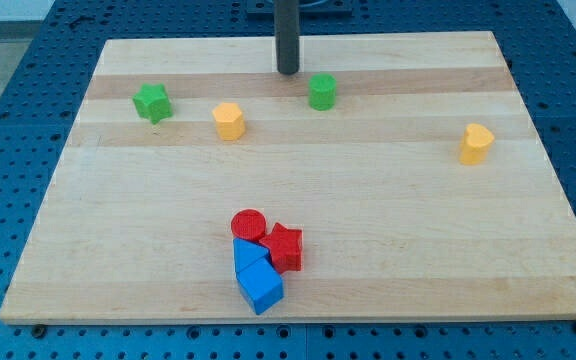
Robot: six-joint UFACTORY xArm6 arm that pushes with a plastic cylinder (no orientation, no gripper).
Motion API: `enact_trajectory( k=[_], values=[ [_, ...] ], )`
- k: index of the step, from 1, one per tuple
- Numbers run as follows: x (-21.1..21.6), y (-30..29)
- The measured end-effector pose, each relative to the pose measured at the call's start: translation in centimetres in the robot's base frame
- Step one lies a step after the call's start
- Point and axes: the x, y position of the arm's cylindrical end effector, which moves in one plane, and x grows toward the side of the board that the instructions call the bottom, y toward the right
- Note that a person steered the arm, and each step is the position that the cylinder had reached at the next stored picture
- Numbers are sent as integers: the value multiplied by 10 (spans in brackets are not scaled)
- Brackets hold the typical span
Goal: Push the green circle a bit right
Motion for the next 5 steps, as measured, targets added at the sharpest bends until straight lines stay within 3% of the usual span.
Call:
enact_trajectory(
  k=[2, 5],
  values=[
    [38, 11],
    [95, 111]
  ],
)
